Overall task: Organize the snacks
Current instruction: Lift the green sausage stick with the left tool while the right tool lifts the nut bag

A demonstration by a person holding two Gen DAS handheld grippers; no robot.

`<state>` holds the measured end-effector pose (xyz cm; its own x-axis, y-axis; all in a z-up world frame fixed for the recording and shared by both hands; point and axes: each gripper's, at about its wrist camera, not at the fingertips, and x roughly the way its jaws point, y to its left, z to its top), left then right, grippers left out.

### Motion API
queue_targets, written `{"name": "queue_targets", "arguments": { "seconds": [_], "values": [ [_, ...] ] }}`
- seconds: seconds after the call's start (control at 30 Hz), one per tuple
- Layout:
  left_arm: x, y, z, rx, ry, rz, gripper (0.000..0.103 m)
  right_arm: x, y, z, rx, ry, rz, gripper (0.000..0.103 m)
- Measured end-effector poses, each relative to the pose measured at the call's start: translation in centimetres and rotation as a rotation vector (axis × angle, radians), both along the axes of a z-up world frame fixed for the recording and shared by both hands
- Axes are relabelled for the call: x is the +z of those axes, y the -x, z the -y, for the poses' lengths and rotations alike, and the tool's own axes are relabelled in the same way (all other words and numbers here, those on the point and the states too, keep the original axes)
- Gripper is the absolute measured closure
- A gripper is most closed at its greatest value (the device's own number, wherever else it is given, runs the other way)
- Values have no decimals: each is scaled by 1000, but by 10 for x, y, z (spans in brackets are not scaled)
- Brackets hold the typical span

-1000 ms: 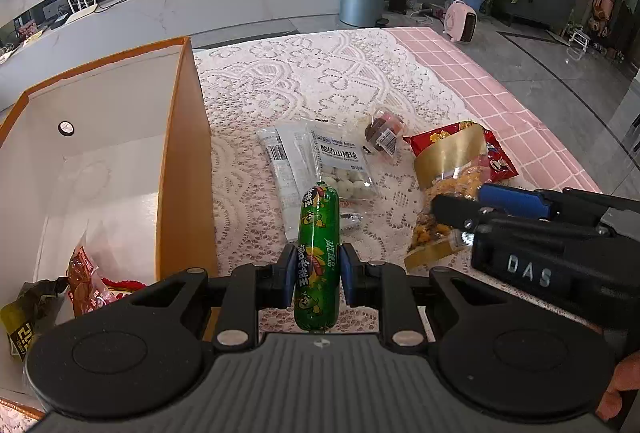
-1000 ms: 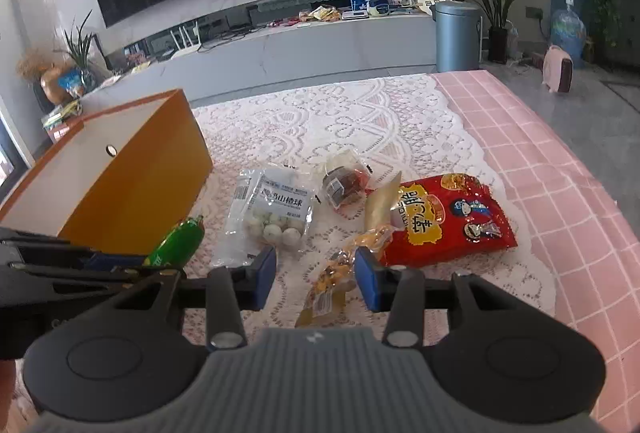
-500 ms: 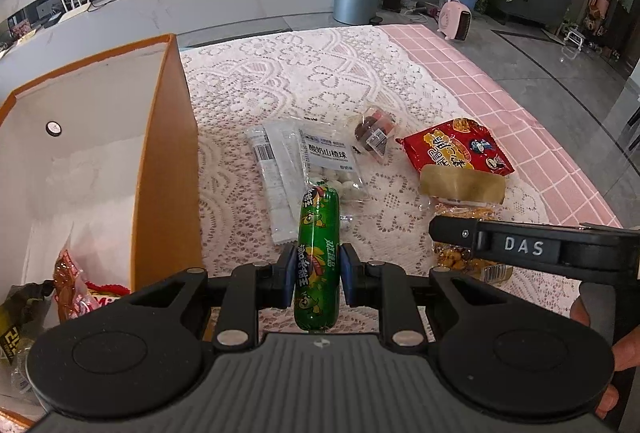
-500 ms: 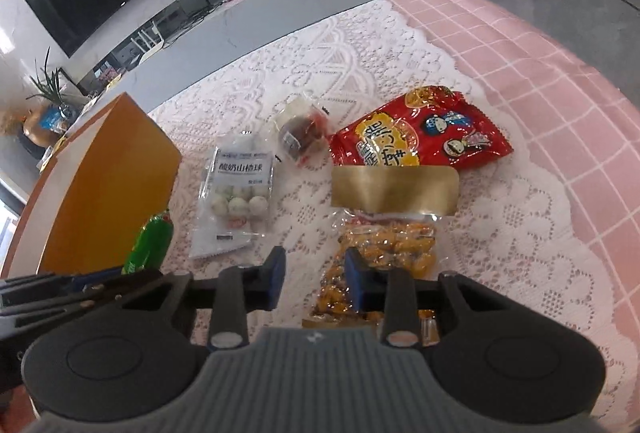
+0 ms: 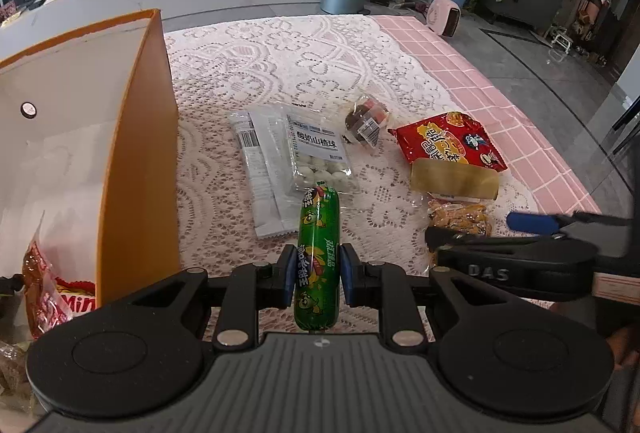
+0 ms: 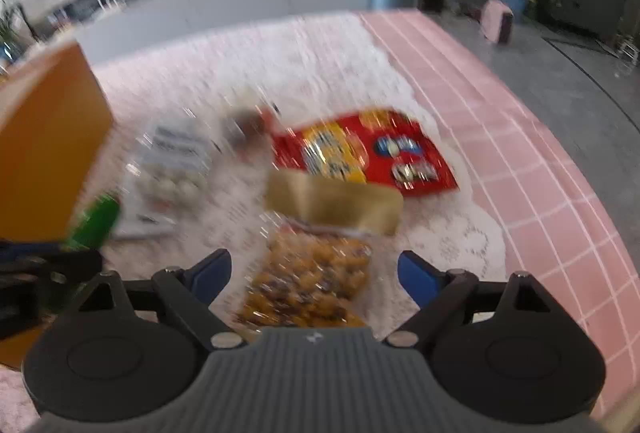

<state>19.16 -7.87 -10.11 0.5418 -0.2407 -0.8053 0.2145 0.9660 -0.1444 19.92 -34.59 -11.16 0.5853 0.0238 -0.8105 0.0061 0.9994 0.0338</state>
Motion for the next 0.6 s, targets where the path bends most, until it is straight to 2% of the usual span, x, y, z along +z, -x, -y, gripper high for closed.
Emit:
{"name": "queue_targets", "arguments": {
  "seconds": [0.07, 0.13, 0.23, 0.33, 0.43, 0.6],
  "values": [
    [-1, -1, -1, 1, 6, -5, 78, -8, -5, 2, -19, -3, -43, 15],
    [-3, -2, -1, 0, 10, -8, 78, -11, -6, 5, -19, -26, -55, 15],
    [-3, -3, 0, -2, 19, -12, 78, -16, -8, -2, 13, -6, -69, 15],
    [-3, -3, -1, 0, 20, -11, 78, -17, -8, -11, 40, 39, -59, 21],
    [-2, -2, -2, 3, 24, -9, 78, -15, -6, -9, 29, 37, -47, 28],
    [6, 4, -2, -6, 30, 14, 78, -12, -5, -3, 10, 6, -37, 30]
  ]
}}
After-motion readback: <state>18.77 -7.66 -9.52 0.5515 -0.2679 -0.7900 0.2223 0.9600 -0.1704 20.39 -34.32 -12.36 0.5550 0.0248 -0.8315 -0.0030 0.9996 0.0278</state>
